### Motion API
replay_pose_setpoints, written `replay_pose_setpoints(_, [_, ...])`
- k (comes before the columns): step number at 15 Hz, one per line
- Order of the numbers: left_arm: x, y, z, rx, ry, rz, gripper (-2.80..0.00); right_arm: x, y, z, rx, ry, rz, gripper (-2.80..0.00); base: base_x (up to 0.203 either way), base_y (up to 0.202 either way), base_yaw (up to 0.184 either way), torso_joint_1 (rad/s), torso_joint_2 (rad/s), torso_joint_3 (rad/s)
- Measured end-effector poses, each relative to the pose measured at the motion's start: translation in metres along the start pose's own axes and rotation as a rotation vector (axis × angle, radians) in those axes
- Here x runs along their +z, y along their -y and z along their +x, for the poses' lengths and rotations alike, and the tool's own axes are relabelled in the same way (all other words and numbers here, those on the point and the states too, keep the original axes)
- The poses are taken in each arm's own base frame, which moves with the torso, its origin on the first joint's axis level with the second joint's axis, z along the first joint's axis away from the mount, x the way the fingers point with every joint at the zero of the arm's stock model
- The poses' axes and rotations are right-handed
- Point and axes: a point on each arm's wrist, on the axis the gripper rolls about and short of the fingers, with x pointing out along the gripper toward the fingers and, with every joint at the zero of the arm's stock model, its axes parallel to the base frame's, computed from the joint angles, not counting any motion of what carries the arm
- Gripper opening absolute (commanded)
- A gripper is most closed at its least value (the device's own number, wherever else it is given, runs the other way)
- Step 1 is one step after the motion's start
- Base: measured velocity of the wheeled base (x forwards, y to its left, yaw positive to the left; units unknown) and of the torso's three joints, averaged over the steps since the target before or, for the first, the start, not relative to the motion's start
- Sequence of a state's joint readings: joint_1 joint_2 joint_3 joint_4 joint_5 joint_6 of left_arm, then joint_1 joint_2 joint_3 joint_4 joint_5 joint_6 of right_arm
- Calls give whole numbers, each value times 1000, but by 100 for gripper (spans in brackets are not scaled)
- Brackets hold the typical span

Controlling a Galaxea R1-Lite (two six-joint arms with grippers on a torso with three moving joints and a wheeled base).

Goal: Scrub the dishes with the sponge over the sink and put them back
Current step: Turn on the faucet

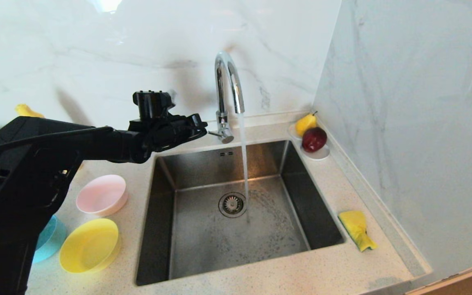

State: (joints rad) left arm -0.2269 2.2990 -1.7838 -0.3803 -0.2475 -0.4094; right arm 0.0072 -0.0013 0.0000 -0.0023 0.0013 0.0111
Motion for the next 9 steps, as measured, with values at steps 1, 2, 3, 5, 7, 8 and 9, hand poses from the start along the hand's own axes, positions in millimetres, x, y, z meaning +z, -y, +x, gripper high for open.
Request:
replay_pose_setpoints(1, [6, 0, -4, 20, 18, 1, -280, 0, 0, 0, 0, 0, 0, -280, 0, 0, 0, 0, 0, 0])
replay_pose_setpoints(2, [14, 1, -10, 43, 46, 4, -280, 0, 0, 0, 0, 0, 0, -280, 0, 0, 0, 0, 0, 0])
replay_pose_setpoints(3, [24, 5, -18, 62, 75, 8, -280, 0, 0, 0, 0, 0, 0, -280, 0, 0, 0, 0, 0, 0])
replay_pose_setpoints(5, [45, 16, -41, 103, 128, 19, -280, 0, 0, 0, 0, 0, 0, -280, 0, 0, 0, 0, 0, 0])
replay_pose_setpoints(7, [62, 30, -71, 153, 167, 47, -280, 0, 0, 0, 0, 0, 0, -280, 0, 0, 0, 0, 0, 0])
replay_pose_setpoints(8, [67, 36, -88, 184, 184, 77, -280, 0, 0, 0, 0, 0, 0, -280, 0, 0, 0, 0, 0, 0])
replay_pose_setpoints(9, [71, 43, -107, 221, 199, 112, -280, 0, 0, 0, 0, 0, 0, -280, 0, 0, 0, 0, 0, 0])
